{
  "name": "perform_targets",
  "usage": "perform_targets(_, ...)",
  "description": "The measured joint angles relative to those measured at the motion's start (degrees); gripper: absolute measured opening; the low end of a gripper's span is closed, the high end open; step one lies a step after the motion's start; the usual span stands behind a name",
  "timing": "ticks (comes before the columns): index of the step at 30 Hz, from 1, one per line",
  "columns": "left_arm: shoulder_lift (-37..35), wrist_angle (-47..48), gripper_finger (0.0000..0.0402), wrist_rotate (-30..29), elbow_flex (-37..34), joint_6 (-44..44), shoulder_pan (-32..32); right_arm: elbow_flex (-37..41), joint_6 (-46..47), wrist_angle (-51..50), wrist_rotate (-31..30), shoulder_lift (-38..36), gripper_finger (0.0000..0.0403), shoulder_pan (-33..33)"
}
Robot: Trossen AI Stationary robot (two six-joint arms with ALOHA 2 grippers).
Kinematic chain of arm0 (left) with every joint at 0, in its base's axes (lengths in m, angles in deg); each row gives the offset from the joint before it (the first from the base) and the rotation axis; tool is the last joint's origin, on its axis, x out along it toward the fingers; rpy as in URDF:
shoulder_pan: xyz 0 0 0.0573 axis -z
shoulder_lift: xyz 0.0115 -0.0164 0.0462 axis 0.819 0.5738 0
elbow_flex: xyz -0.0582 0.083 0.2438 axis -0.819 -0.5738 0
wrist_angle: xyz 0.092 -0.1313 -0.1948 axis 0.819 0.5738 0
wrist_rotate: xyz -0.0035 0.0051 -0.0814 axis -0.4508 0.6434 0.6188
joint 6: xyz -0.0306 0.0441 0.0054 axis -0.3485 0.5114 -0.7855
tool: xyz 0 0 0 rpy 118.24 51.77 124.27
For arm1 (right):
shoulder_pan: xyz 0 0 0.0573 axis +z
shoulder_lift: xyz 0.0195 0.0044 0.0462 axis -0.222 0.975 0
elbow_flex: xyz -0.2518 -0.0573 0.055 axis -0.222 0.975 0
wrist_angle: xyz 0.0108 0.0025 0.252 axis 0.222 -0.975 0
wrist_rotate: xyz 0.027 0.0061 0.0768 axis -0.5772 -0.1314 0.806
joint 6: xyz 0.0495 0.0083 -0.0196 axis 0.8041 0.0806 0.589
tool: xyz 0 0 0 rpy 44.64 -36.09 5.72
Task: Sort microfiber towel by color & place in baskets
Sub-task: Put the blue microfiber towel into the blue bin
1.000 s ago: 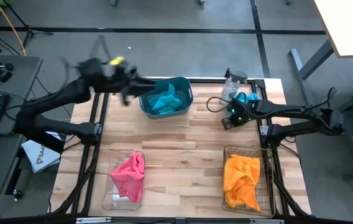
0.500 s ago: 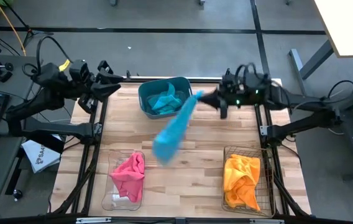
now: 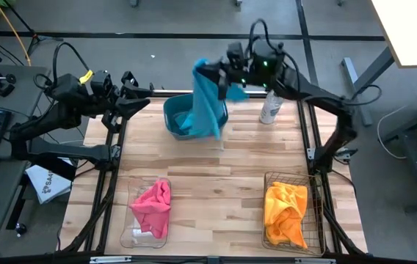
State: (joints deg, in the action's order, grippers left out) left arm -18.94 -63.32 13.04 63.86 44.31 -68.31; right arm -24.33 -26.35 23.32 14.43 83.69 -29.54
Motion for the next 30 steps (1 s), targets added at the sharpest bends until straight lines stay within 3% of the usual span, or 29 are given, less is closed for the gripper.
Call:
perform_targets(6, -0.8, -0.1, 0.0125, 0.1, 0.0, -0.1, 0.0, -18.2, -2.5, -2.0, 2.4, 9.0, 0.0000, -1.5)
perform_targets(10, -0.9, -0.1, 0.0125, 0.4, 0.0, 1.6, 0.0, -25.1, -1.4, -5.9, 3.0, 12.3, 0.0000, -2.2)
perform_targets(16, -0.9, 0.0, 0.0125, 0.5, 0.0, 1.5, 0.0, -20.1, 0.2, -7.0, 3.5, 12.0, 0.0000, -2.0)
perform_targets(22, -0.9, 0.8, 0.0125, 0.5, 0.0, 1.5, 0.0, -13.8, -2.8, -10.2, -5.7, 11.9, 0.0000, -2.6)
perform_targets(30, -0.9, 2.5, 0.0125, 2.2, 0.0, 0.6, 0.0, -5.1, 0.2, -9.7, -13.6, 11.9, 0.0000, -5.2)
